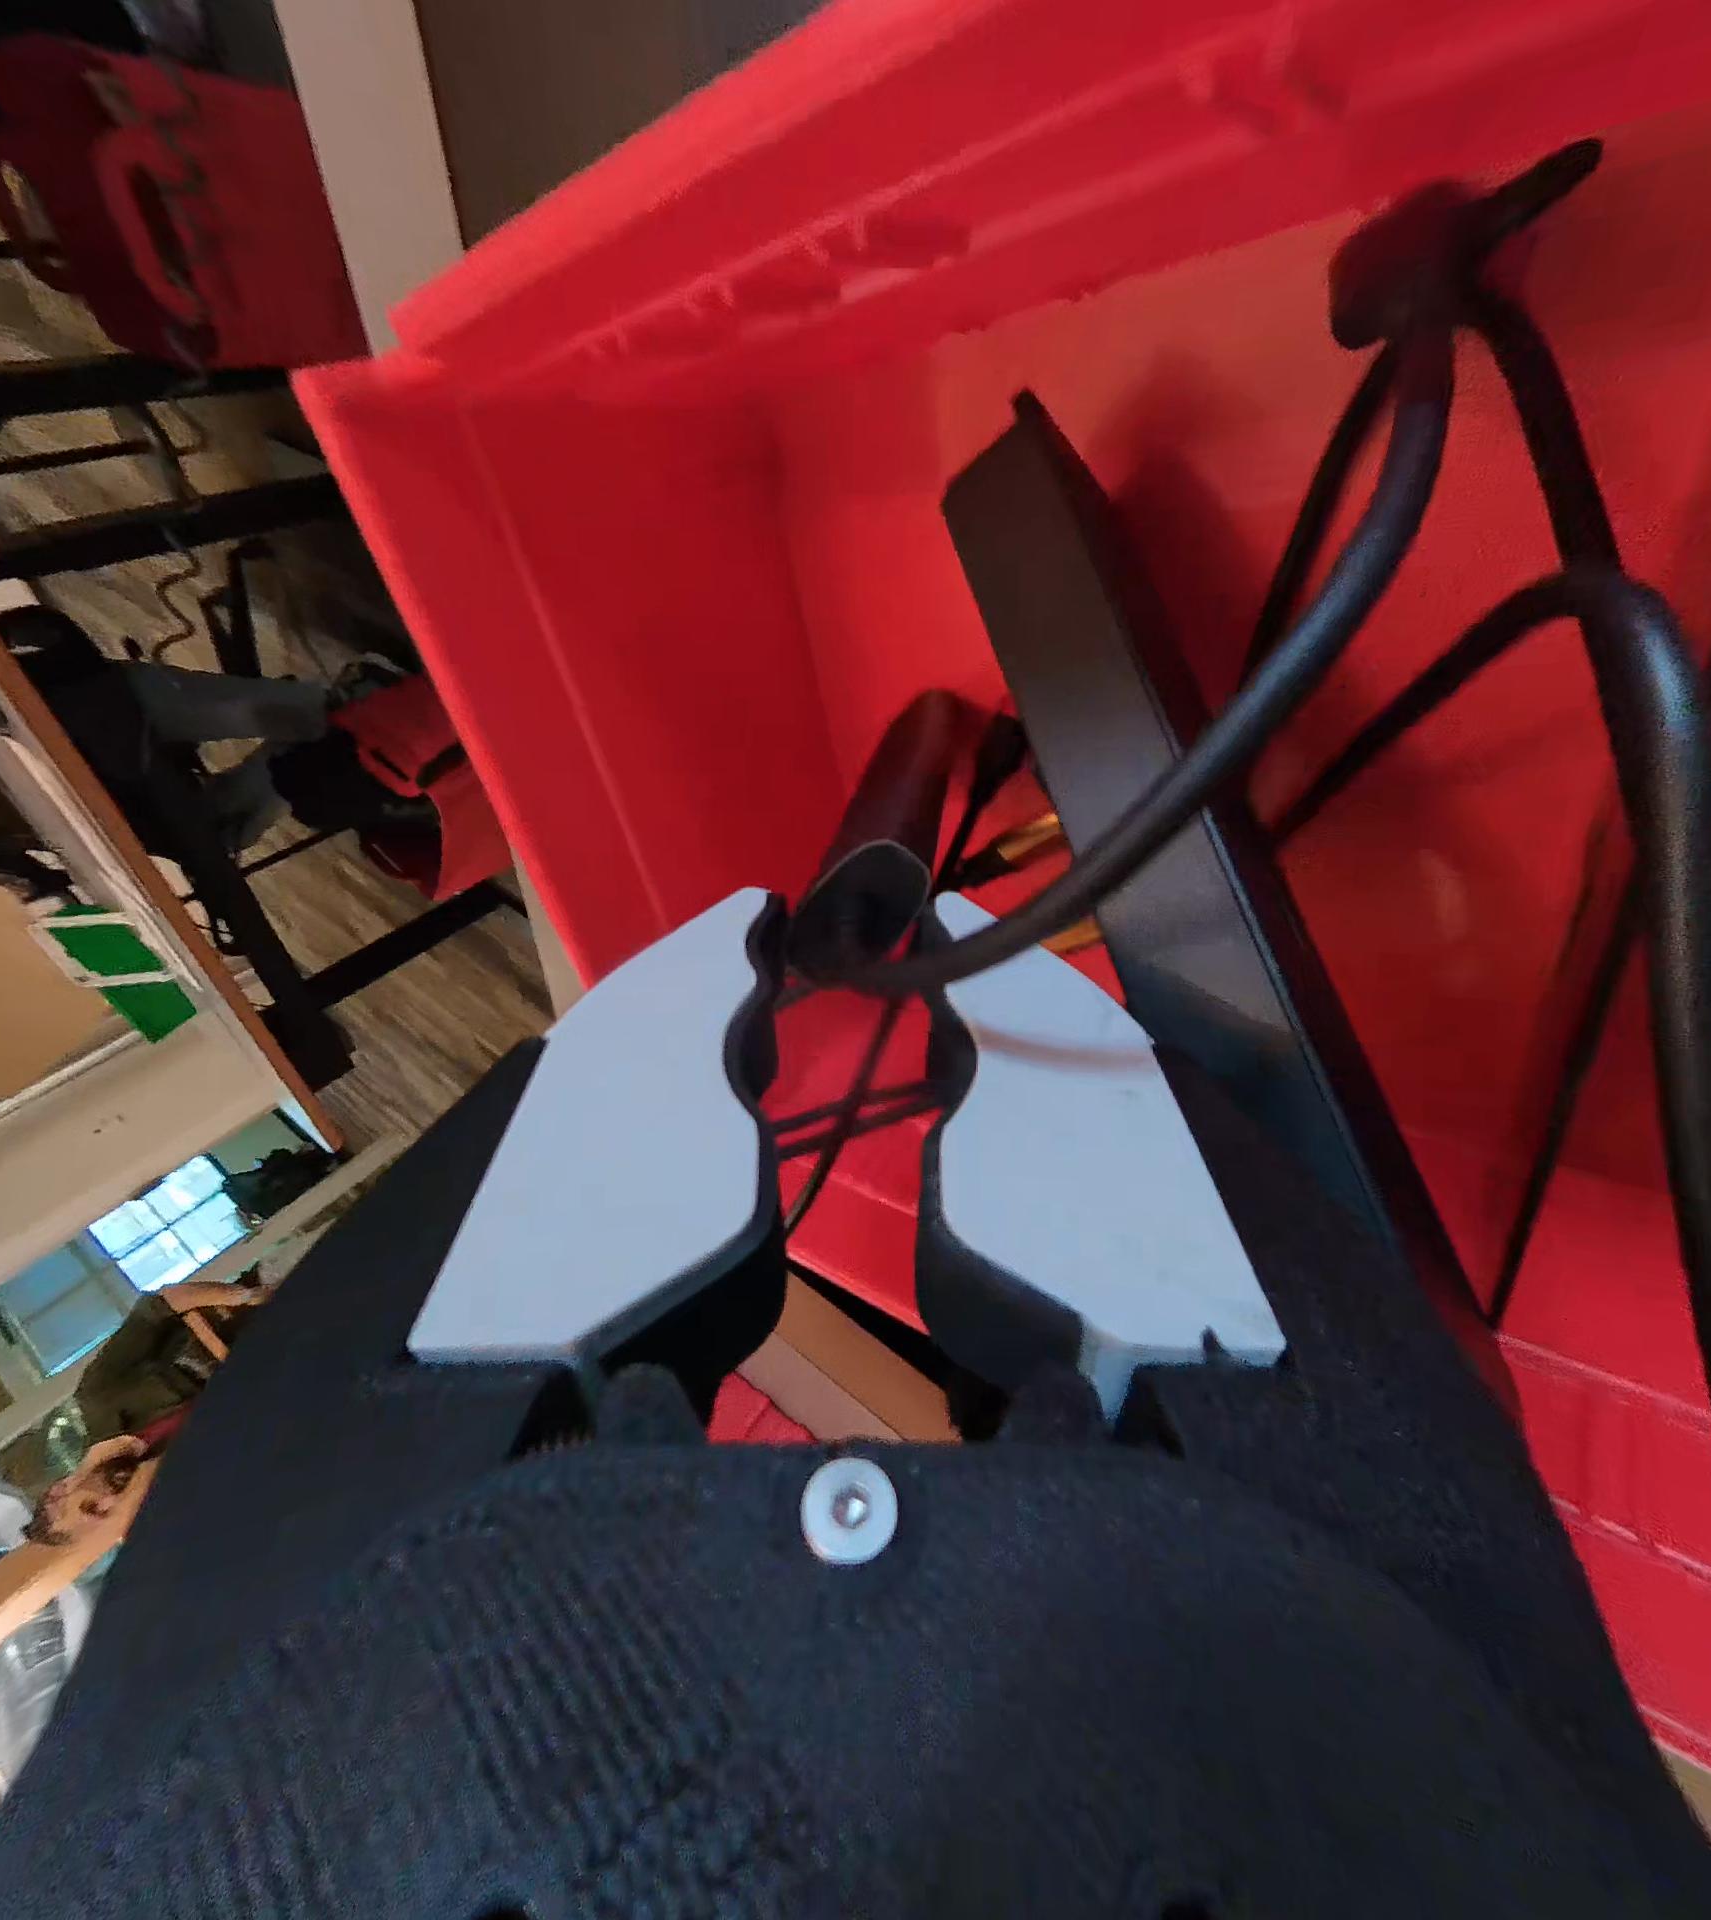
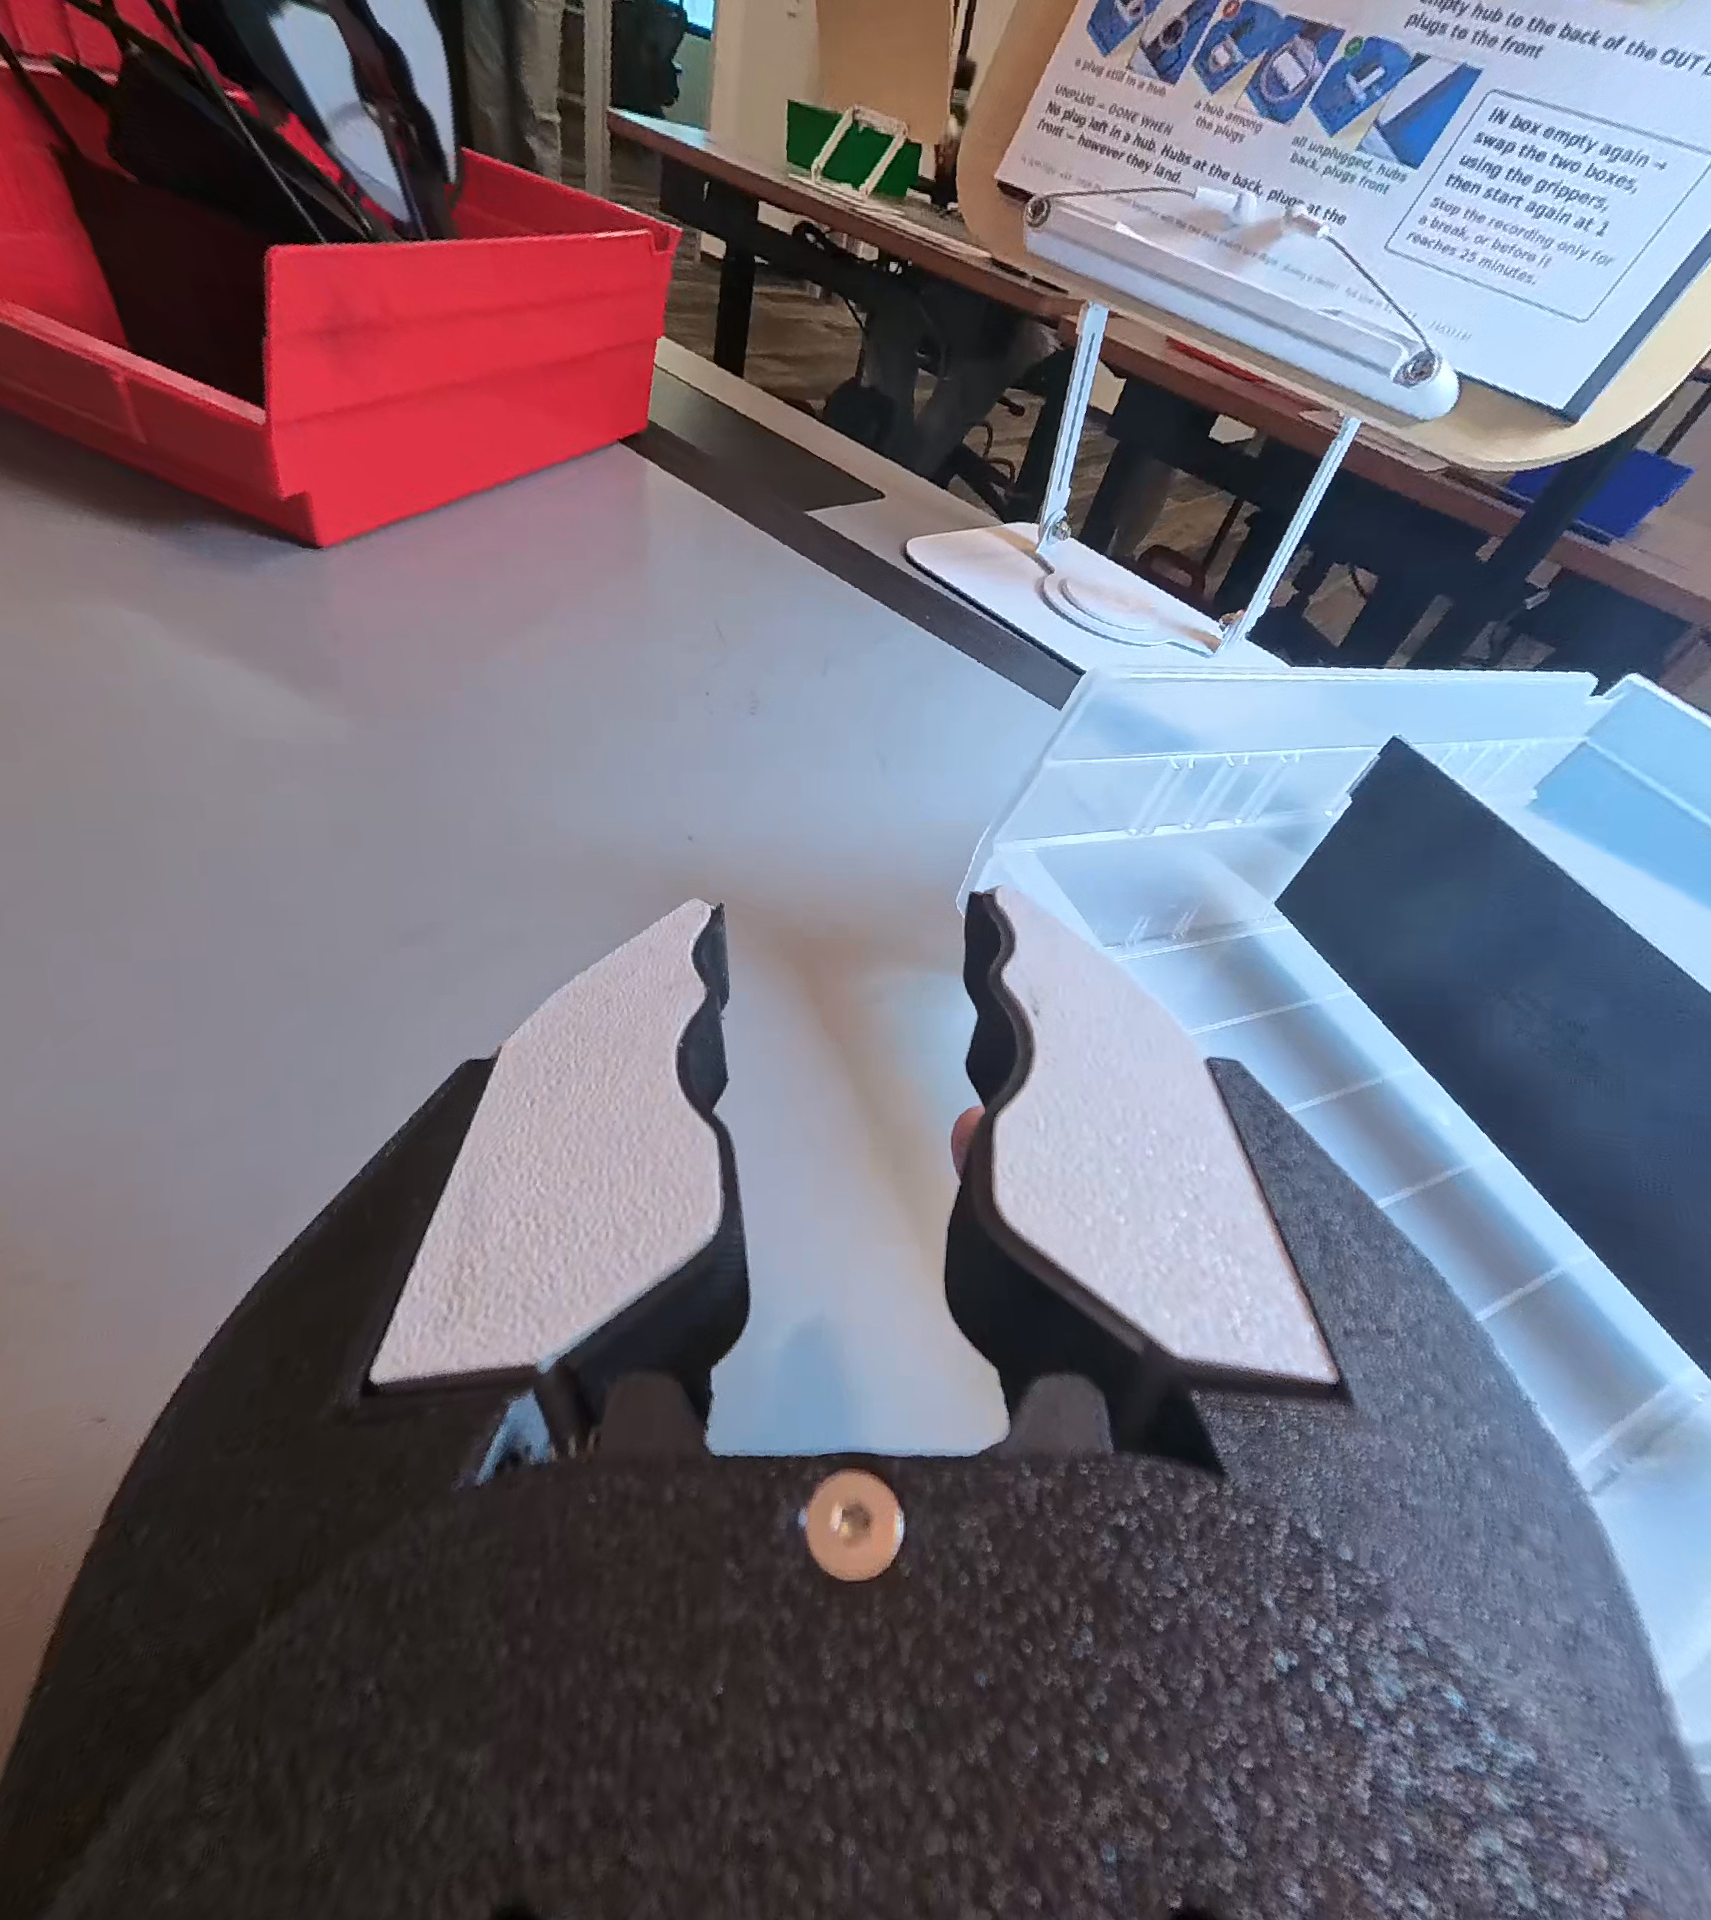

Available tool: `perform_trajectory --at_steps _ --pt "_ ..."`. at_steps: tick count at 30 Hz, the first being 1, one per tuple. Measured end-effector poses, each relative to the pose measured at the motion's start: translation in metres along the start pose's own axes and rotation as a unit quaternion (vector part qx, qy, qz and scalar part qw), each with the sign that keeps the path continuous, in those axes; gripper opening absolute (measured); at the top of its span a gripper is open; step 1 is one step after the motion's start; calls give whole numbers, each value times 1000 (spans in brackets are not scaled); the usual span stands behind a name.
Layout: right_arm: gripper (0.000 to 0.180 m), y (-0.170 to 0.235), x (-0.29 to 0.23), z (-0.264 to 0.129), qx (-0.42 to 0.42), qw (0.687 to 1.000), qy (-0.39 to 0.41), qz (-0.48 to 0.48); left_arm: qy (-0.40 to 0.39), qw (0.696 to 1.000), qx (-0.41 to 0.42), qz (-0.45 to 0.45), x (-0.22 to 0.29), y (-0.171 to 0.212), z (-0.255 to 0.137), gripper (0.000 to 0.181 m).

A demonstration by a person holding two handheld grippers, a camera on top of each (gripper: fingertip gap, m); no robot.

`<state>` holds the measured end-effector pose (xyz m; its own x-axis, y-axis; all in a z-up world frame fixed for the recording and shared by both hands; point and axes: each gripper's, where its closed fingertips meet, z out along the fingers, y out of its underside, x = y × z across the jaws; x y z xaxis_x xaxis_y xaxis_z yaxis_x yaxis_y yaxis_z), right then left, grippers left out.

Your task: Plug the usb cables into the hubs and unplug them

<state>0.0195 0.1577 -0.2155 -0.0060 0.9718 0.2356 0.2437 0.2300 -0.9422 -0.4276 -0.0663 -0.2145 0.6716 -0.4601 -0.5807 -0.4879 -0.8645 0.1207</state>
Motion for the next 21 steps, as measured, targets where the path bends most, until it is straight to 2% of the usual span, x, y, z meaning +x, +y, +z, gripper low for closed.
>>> perform_trajectory --at_steps 3,6,11,16,21 --pt "44 0 0 -1 1 1000 -2 -2 -7 1000 8 -8 -8 -7 -3 23" --pt "44 0 1 -2 2 1000 -1 -2 -36 997 46 -52 -31 -15 -26 21" --pt "43 -4 2 -5 12 1000 1 -3 -93 966 186 -155 -78 -41 -120 20" --pt "43 -7 -3 -5 19 1000 -5 -7 -117 898 368 -209 -81 -82 -235 18" --pt "43 -14 -16 -3 35 999 -21 3 -34 788 557 -259 -23 -130 -311 16"
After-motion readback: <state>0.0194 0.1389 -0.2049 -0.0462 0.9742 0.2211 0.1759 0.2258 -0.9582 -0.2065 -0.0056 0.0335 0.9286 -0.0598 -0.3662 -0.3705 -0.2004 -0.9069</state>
